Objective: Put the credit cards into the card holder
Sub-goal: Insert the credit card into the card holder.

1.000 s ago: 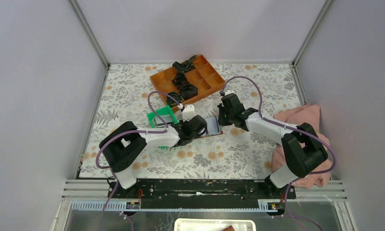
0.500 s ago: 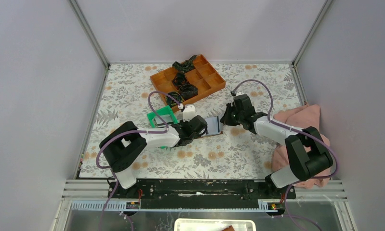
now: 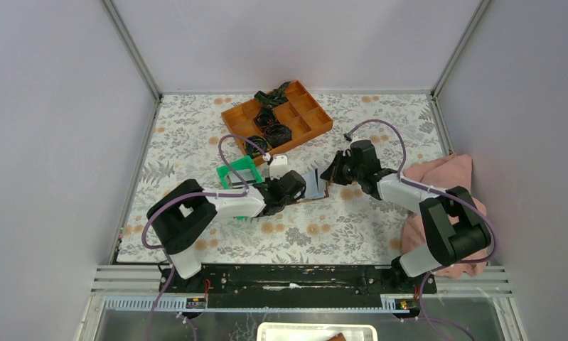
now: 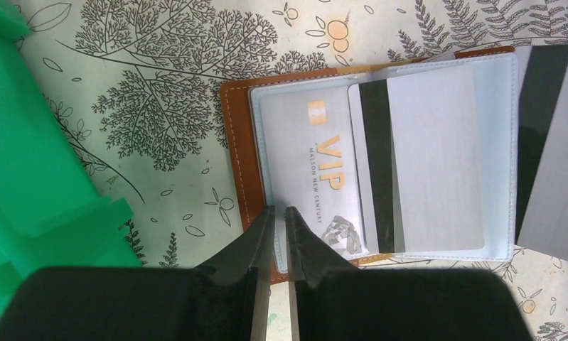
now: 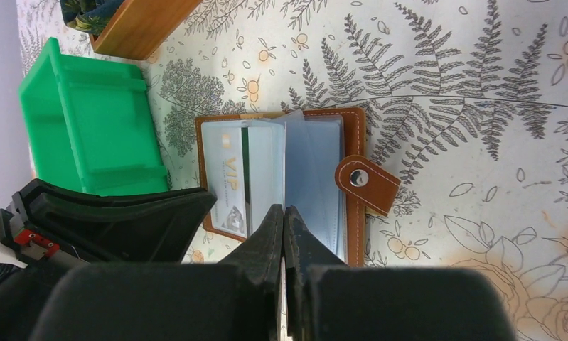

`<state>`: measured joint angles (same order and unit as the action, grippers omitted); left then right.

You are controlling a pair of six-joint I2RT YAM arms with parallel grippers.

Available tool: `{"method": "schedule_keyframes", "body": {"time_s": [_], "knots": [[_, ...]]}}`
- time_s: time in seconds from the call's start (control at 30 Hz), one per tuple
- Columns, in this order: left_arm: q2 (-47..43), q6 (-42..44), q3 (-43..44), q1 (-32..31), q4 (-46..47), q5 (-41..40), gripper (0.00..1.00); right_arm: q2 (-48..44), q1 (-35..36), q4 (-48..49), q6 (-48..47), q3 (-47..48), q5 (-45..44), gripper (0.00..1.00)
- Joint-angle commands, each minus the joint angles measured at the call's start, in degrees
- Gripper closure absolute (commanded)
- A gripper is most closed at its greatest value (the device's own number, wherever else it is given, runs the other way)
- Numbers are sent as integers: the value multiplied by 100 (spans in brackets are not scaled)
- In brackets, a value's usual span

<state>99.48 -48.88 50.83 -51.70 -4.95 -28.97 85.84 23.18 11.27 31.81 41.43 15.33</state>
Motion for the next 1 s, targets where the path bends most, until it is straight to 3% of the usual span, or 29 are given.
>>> {"method": "schedule_keyframes", "body": {"time_s": [0.0, 0.37, 0.97], "knots": [[134, 116, 37, -17, 106, -132, 83, 157, -58, 535, 213, -38, 460, 100], [184, 141, 120, -19, 108, -100, 83, 364, -50, 1033, 529, 28, 1036, 100], [79, 213, 148, -25, 262, 92, 83, 530, 44, 1347, 669, -1, 1257, 100]]}}
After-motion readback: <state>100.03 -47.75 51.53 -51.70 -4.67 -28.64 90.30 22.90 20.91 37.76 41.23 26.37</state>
